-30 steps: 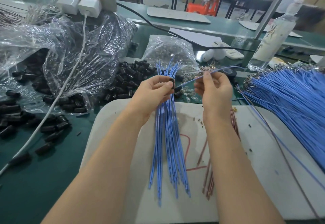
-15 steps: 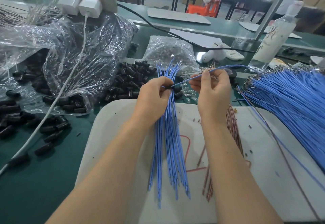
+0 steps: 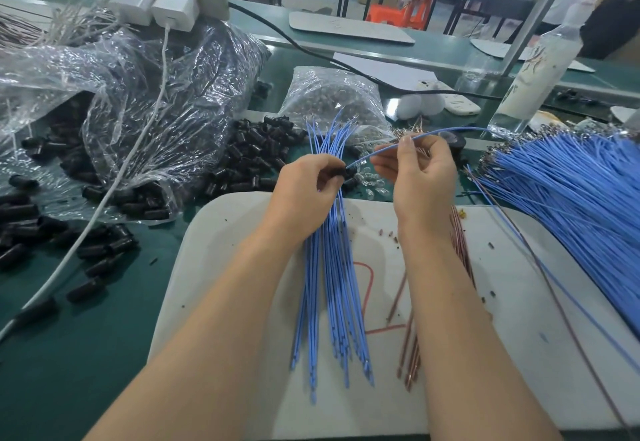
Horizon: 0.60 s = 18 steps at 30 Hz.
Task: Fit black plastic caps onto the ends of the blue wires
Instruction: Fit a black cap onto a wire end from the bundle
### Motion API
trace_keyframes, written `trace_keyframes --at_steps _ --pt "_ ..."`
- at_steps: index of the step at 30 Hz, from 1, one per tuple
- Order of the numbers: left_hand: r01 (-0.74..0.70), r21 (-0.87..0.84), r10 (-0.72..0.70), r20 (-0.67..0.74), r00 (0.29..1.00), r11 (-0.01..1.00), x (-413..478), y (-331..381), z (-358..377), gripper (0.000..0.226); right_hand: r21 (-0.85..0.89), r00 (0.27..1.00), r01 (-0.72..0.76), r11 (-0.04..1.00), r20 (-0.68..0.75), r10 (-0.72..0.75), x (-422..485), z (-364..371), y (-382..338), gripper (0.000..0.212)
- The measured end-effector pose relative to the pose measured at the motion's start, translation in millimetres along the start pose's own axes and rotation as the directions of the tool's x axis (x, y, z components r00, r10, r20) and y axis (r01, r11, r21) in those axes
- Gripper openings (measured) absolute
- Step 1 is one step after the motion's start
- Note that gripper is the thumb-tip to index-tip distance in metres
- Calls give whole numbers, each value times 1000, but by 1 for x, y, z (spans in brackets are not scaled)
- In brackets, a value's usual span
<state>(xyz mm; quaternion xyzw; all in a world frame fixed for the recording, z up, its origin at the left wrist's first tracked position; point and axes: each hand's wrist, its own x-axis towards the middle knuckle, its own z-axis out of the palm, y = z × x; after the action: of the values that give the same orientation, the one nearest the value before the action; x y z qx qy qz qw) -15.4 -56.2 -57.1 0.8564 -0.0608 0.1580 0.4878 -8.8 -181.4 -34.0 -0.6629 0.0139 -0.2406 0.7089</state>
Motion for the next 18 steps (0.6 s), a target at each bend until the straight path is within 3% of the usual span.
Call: trace_keyframes --at_steps 5,13,15,18 --pt "-34 21 34 23 999 999 -2 2 0 25 20 999 -30 999 -12 30 1 -2 0 14" --pt "-134 220 133 19 991 966 -2 8 0 23 -66 979 -137 988 142 145 -1 1 2 10" --pt "-136 191 137 8 991 972 -3 9 1 22 -141 973 -133 981 168 156 -1 0 3 13" --pt "-113 13 113 -11 994 994 -5 15 2 18 -155 952 -157 975 238 191 -4 2 3 7"
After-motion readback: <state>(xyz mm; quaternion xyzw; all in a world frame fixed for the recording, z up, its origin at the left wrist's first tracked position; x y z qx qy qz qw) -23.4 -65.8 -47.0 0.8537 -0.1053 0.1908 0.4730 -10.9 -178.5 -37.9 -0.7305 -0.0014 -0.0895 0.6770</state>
